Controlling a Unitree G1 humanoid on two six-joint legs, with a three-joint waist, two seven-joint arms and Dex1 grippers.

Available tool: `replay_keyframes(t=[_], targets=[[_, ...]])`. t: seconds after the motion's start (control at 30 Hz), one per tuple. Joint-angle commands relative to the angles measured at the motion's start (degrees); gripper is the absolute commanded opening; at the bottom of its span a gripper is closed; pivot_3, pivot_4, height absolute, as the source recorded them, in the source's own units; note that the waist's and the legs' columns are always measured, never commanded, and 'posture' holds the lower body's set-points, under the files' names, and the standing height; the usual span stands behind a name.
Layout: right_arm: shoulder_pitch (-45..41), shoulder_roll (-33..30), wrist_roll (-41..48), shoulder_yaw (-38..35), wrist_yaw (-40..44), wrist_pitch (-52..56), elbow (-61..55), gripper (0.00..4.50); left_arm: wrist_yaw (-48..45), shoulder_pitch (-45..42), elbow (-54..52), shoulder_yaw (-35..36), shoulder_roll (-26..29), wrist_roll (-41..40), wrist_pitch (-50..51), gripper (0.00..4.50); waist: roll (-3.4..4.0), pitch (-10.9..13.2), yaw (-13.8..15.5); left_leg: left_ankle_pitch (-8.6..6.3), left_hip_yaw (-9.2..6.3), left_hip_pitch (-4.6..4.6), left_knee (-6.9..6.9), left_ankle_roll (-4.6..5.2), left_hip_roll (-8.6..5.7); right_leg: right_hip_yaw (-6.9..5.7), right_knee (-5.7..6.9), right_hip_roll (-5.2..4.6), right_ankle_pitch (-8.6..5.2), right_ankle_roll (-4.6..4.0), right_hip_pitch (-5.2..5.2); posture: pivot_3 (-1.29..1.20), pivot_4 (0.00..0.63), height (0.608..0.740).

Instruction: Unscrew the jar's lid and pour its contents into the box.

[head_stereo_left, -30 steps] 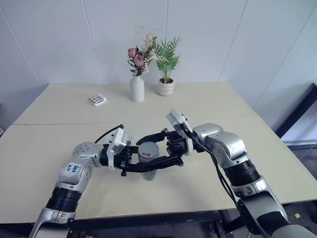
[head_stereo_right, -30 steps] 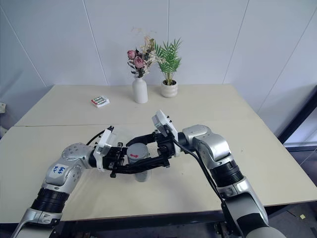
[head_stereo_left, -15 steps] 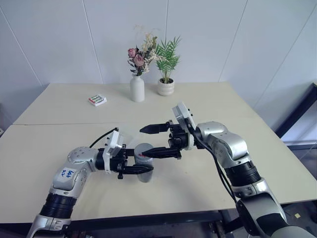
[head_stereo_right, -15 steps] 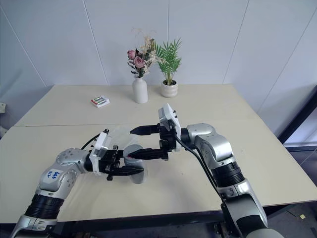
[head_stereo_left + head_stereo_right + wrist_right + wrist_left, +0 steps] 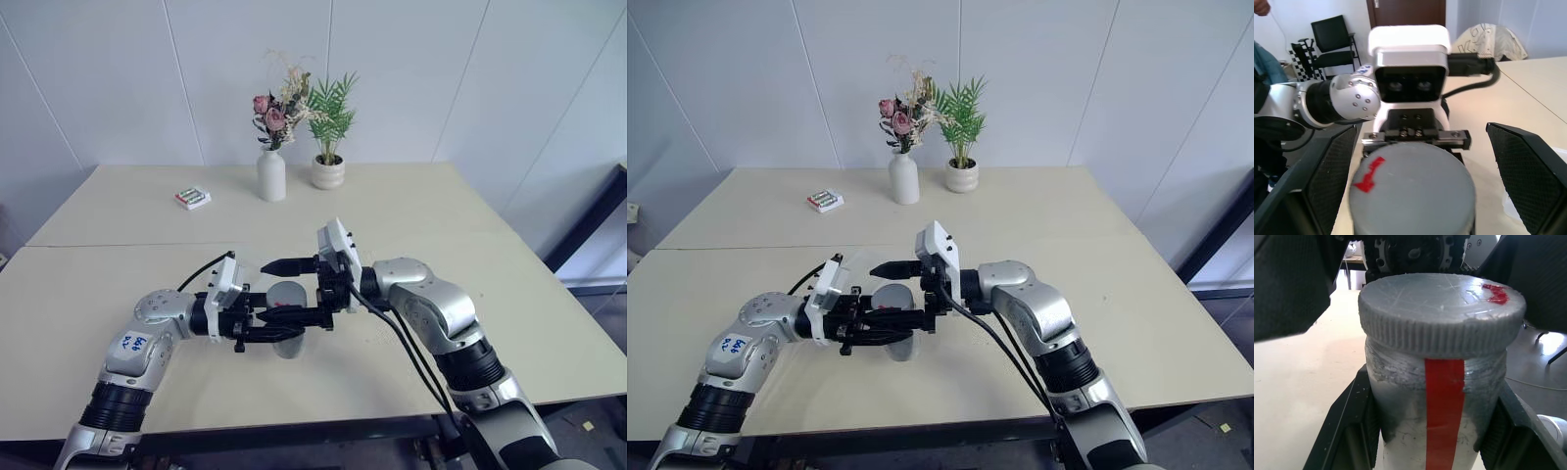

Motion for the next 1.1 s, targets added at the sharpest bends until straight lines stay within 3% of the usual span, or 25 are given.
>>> replay_keyframes(t=[0.03,1.1], targets=[[-1.2,0.2,-0.4,-1.1,-0.6,-1.4,-0.1,4.48,0.0,-0.5,-2.0,0.6,-0.1,-0.7,-1.4,2.10,0.00,0.0,0.0,0.00,0.00,0.00,-0.01,0.00,0.00,0.00,0.00,0.00,0.00,0.00,0.00,0.00,0.150,0.740],[0.1,-10.2,0.0,-8.0,1.2,-7.1,9.7,4.48,0.3,-0.7,0.9,1.0,-0.5,0.6,-5.9,2.10,0.00,0.0,0.4,0.00,0.04,0.00,0.01,0.00,-0.01,0.03,-0.05,-0.01,0.01,0.01,0.02,0.00,0.150,0.740]])
